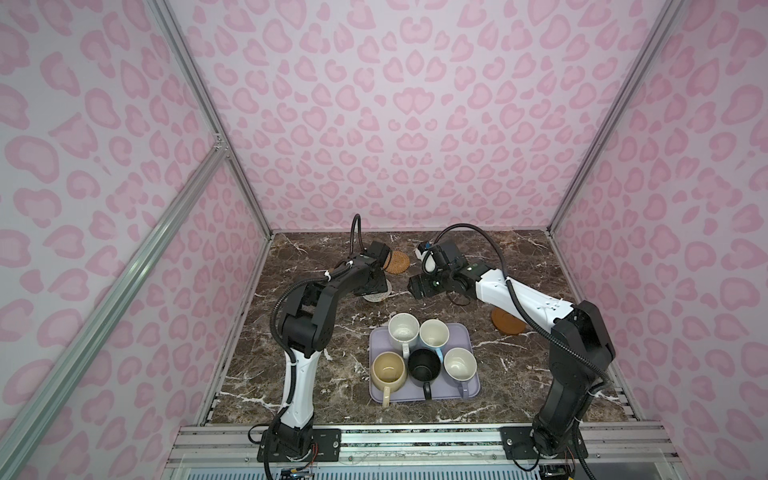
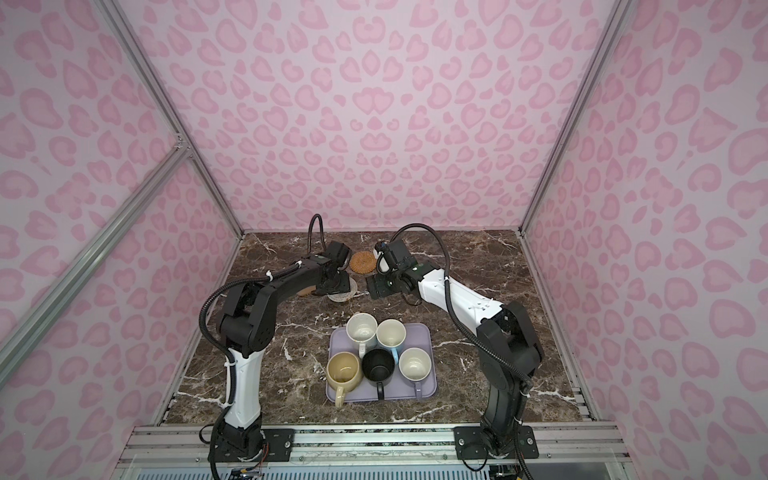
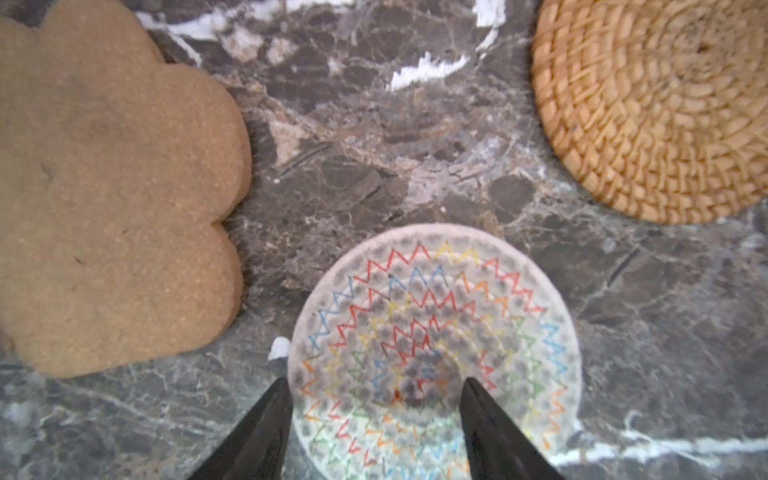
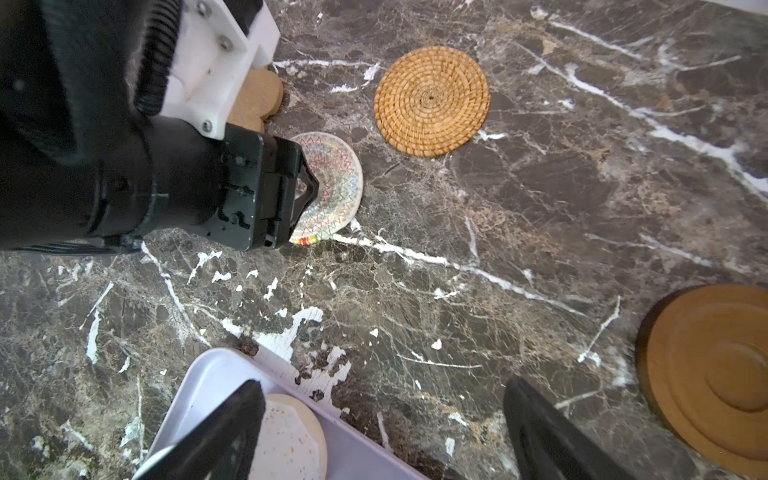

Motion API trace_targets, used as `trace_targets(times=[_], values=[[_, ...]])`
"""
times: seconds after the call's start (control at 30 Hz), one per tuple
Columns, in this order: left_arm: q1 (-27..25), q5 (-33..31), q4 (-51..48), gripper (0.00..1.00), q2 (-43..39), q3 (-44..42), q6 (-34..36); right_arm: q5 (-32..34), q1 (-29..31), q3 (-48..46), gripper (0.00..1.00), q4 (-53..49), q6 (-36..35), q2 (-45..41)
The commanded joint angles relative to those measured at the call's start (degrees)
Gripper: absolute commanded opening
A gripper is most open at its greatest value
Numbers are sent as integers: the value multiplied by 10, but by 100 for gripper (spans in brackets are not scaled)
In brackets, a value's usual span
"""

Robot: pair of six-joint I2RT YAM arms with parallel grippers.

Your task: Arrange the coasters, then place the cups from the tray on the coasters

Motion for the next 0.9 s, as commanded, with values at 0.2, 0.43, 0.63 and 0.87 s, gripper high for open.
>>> trace_targets(times=[0.2,0.43,0.63,0.87], values=[[3,-14,-30,66,47,46,-11,-10,-7,-14,92,17,4,-5],[8,-29,-37,65,54,66,-17,-15,-12,-20,92,21,7,-5],[15,-20,-26,68,38,63,-13,-17,-16,-17,92,20,6,-6],[19,-21,-26,75,23,67,-14,-16,-18,-8,93,14,5,-5]])
